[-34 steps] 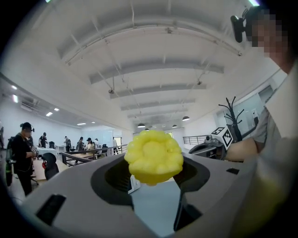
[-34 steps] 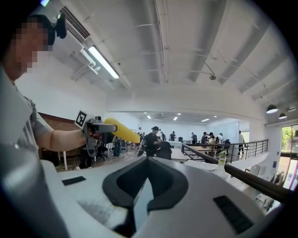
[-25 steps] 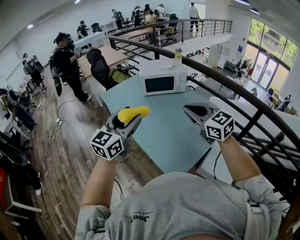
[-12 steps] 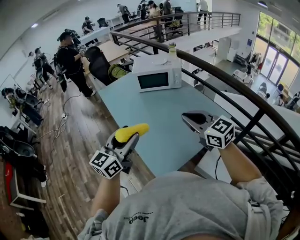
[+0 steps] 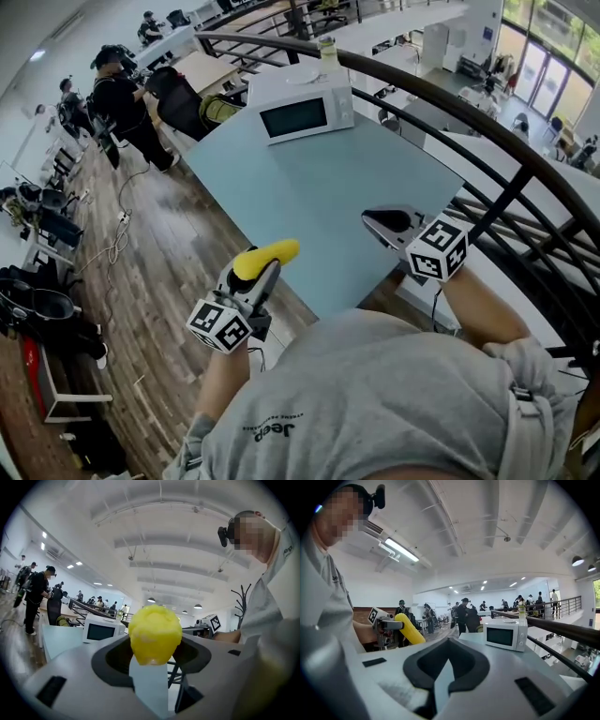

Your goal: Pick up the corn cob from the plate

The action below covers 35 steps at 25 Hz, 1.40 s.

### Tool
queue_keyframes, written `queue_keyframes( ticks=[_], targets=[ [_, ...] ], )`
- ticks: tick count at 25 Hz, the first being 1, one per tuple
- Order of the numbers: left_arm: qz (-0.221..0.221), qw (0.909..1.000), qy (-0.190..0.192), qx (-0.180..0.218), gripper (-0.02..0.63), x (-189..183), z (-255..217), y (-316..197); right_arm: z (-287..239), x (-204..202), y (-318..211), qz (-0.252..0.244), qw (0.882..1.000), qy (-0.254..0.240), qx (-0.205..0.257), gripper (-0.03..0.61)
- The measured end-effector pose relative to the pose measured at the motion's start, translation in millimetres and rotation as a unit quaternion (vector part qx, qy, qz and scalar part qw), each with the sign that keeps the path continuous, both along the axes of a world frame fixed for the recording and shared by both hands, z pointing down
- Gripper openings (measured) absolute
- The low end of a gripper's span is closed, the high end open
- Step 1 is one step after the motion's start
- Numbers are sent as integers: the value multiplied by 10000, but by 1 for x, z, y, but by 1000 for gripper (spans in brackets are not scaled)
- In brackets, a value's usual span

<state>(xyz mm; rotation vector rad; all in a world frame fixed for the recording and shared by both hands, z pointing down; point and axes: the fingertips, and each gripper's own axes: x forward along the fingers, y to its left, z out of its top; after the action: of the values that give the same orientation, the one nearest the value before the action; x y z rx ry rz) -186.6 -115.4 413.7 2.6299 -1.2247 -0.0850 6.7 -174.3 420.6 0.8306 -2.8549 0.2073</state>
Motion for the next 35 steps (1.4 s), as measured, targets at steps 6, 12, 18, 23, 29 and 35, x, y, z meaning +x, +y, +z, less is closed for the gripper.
queue_keyframes(
  ticks=[6, 12, 18, 23, 29, 35],
  targets=[
    [16, 9993, 50, -379, 262, -9, 33, 10, 46, 0, 15, 183, 9986, 162, -475, 9],
    [50, 9978, 175, -644, 262, -15, 57, 16, 82, -21, 23, 57, 9960, 335, -827, 9],
    [9, 9961, 262, -848, 262, -17, 75, 19, 106, -32, 25, -89, 9921, 410, -1186, 9],
    [23, 9960, 231, -860, 262, -13, 79, 20, 114, -32, 26, -152, 9905, 448, -1290, 9],
    [49, 9963, 193, -831, 262, -8, 75, 19, 113, -27, 22, -137, 9905, 450, -1289, 9],
    [90, 9966, 170, -807, 262, -4, 76, 18, 113, -21, 20, -94, 9911, 409, -1264, 9]
  ],
)
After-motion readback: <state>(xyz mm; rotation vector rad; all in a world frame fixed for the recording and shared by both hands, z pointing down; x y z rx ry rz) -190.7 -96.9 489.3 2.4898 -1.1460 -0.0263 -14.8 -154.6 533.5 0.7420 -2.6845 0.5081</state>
